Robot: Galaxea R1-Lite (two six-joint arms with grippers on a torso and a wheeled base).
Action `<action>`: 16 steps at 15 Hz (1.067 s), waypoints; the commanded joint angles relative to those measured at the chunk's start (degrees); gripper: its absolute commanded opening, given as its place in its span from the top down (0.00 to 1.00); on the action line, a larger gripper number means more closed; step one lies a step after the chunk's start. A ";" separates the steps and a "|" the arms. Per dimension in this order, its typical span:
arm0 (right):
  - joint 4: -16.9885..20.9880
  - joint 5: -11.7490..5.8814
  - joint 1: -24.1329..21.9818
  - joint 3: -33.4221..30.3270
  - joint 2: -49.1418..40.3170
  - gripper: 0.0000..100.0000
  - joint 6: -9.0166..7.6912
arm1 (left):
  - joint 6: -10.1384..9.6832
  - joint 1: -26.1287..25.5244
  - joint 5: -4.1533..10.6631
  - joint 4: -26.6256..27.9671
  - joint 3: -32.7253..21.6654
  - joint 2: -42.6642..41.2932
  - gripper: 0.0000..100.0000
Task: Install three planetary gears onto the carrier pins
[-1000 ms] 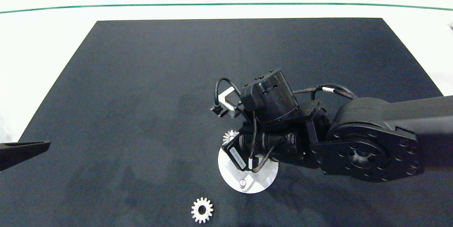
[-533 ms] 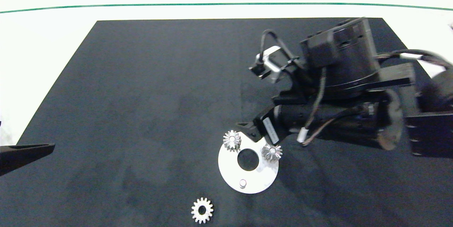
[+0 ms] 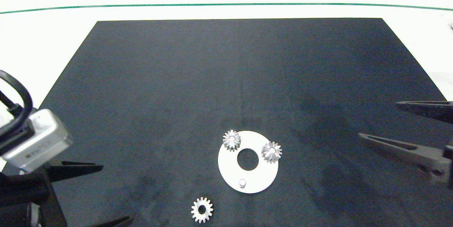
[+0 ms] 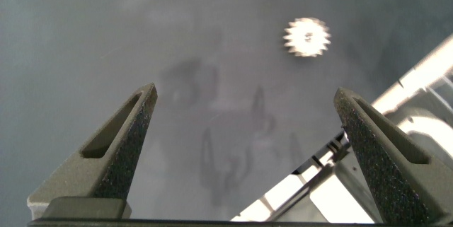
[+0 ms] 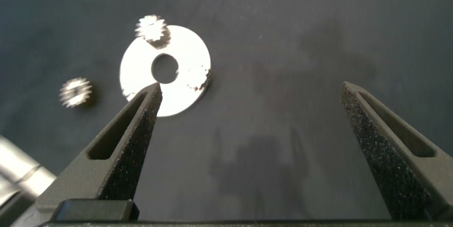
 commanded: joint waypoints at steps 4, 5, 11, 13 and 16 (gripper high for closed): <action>0.28 3.14 -0.03 6.30 -13.52 0.00 0.73 | 0.45 -16.56 2.64 -16.45 11.78 9.39 0.00; 0.28 3.84 -0.03 6.39 -13.26 0.00 0.73 | 0.53 -18.93 6.41 -20.49 13.37 11.41 0.00; 0.19 4.55 -0.03 6.48 -12.91 0.00 0.73 | 2.20 -22.10 16.35 -32.18 17.41 23.71 0.00; 0.19 4.64 -0.03 6.74 -13.00 0.00 0.73 | 2.29 -22.27 16.26 -34.29 16.27 26.96 0.00; 0.19 5.08 -0.03 6.83 -13.08 0.00 0.65 | 2.56 -22.10 16.17 -36.40 14.07 29.86 0.00</action>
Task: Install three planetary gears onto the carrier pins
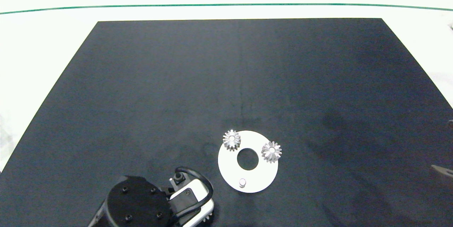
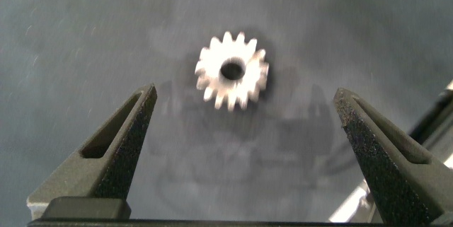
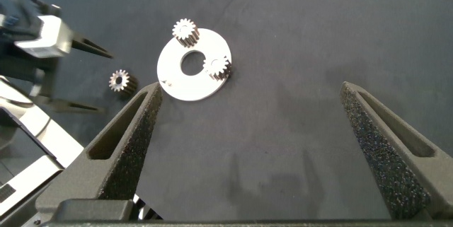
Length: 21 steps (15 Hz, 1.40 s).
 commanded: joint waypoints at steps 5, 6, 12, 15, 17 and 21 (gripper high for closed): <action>0.06 0.18 0.02 0.53 0.14 0.00 -0.11 | 0.72 0.50 -0.03 -0.42 -4.09 5.25 0.04; 0.06 0.18 0.02 0.53 0.05 0.00 -0.11 | 0.63 0.50 -0.03 -0.42 -4.09 5.52 0.05; 0.15 0.53 0.02 0.62 -0.30 0.00 -0.11 | 0.63 3.32 -0.03 -0.86 -3.48 6.92 0.19; 0.06 0.53 0.02 0.97 -0.12 0.00 -0.11 | 0.72 4.02 -0.21 -1.03 -3.48 6.84 0.25; 0.06 0.62 0.02 0.97 -0.12 0.00 -0.11 | 0.72 4.11 -0.21 -1.03 -3.48 6.57 0.28; 0.06 0.79 0.02 1.15 0.05 0.00 -0.11 | 0.72 4.11 -0.12 -1.03 -2.95 6.48 0.37</action>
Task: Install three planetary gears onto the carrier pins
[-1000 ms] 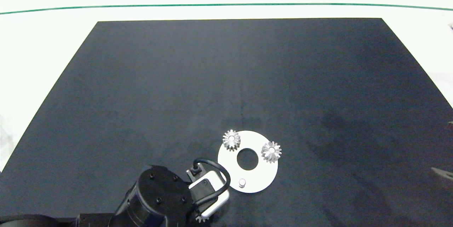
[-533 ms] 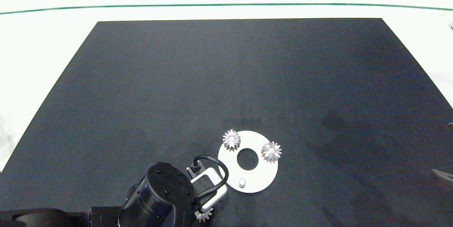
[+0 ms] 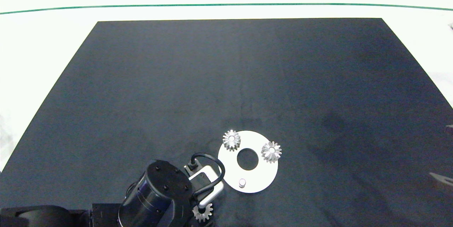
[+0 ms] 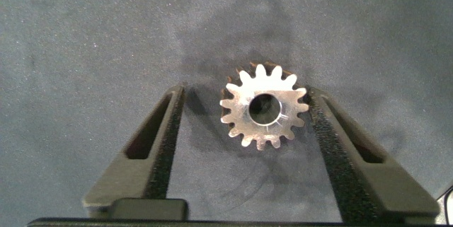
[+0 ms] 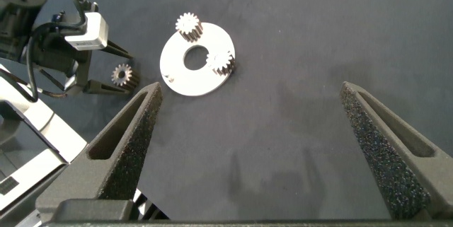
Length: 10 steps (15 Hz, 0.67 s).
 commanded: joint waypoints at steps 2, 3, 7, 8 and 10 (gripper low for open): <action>0.04 -0.04 0.05 0.15 0.42 0.00 -0.02 | 0.11 -0.02 0.15 -0.11 0.50 -0.31 0.40; -0.14 -0.04 0.05 0.32 0.51 0.00 -0.02 | 0.11 -0.02 0.15 -0.11 0.68 -0.40 0.43; -0.14 -0.04 0.05 0.50 0.33 0.00 -0.02 | 0.02 -0.11 0.24 -0.37 0.77 -0.40 0.50; -0.14 0.14 0.05 0.59 0.24 0.00 -0.02 | 0.02 -0.11 0.15 -1.16 0.94 -0.22 0.52; -0.14 0.32 0.05 0.59 0.15 0.00 -0.02 | 0.11 -0.11 0.06 -2.13 1.38 -0.05 0.56</action>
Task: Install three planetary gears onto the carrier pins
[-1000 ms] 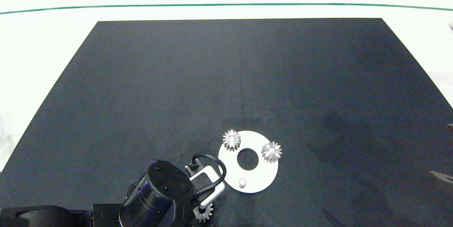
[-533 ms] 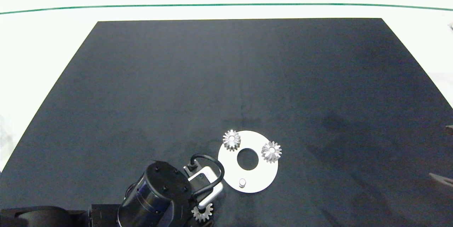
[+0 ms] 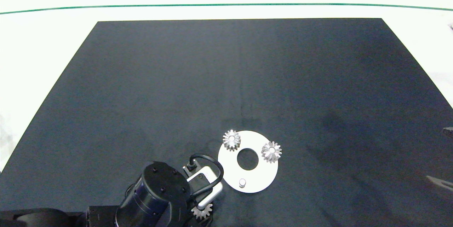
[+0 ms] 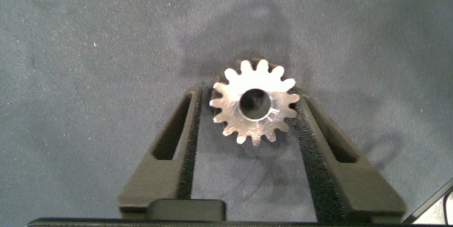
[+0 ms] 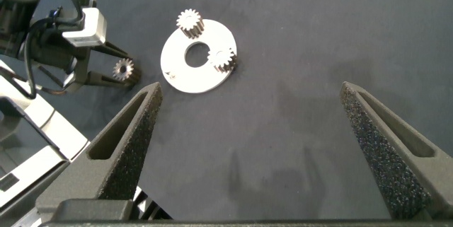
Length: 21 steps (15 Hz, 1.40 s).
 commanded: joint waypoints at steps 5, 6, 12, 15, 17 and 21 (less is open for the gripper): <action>0.05 0.10 0.02 0.33 -0.04 0.00 -0.02 | 0.00 0.09 0.13 -0.47 0.59 -0.88 0.67; 0.05 0.10 0.02 0.33 -0.04 0.00 -0.02 | 0.00 0.09 0.13 -0.38 0.76 -2.29 0.68; -0.03 0.10 0.02 0.77 0.04 0.00 -0.02 | 2.90 -0.88 0.04 -0.12 -1.87 -6.42 0.69; -0.12 0.10 0.02 0.50 -0.13 0.00 -0.02 | 2.90 -2.38 0.04 2.16 -8.82 -3.52 0.69; -0.21 0.01 0.02 0.41 -0.83 0.00 -0.20 | 2.98 -2.90 0.13 6.38 -12.95 -2.20 0.69; -0.21 0.01 -0.07 -0.73 -4.17 0.00 -1.87 | 3.16 -4.84 0.13 7.53 -16.29 2.28 0.69</action>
